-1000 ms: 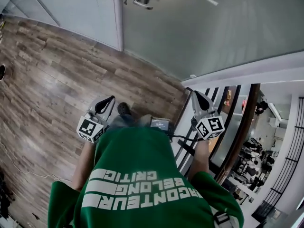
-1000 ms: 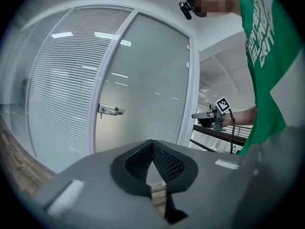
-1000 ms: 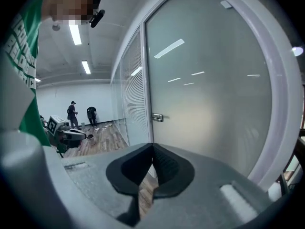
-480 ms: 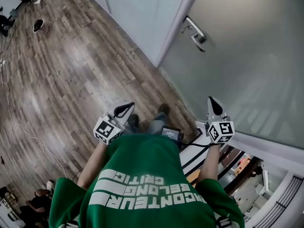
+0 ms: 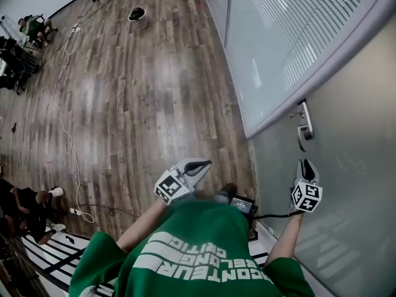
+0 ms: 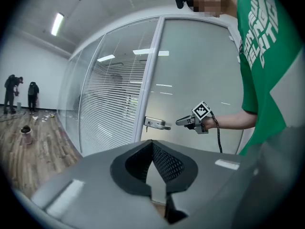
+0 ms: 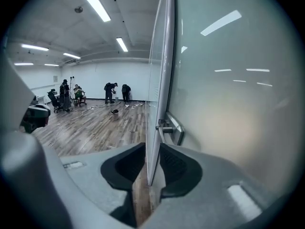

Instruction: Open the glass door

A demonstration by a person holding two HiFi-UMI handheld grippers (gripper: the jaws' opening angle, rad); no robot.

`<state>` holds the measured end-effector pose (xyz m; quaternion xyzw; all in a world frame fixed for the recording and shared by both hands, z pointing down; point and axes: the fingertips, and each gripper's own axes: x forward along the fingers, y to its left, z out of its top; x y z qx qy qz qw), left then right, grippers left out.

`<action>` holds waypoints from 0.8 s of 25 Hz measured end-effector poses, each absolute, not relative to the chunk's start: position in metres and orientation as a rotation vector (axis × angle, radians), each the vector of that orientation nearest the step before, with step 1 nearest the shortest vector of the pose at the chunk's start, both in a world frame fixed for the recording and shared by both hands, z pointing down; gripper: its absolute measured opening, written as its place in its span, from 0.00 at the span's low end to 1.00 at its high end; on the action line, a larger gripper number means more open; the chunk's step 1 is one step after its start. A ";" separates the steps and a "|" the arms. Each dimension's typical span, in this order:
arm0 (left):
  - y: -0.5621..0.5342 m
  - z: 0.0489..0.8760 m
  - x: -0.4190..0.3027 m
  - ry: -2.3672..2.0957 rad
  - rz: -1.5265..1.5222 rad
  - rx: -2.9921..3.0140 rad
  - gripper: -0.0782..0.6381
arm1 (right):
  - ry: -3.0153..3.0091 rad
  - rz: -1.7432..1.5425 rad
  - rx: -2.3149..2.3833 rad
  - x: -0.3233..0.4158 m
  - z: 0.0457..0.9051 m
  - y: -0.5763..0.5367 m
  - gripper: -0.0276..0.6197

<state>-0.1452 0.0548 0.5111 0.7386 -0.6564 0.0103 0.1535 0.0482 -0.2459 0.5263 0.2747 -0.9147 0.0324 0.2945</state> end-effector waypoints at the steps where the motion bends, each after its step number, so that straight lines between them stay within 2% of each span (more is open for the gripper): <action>1: 0.051 0.512 -0.145 -1.905 0.032 2.100 0.13 | -2.430 0.086 0.730 0.042 0.531 -0.258 0.19; 9: 0.044 0.514 -0.145 -1.985 0.030 2.014 0.13 | -2.244 0.090 0.695 0.018 0.573 -0.310 0.21; 12: 0.039 0.518 -0.147 -2.015 0.032 1.989 0.13 | -2.202 0.141 0.616 0.006 0.594 -0.318 0.26; 20: 0.039 0.517 -0.152 -2.056 0.034 1.959 0.13 | -2.042 0.197 0.387 -0.032 0.637 -0.309 0.26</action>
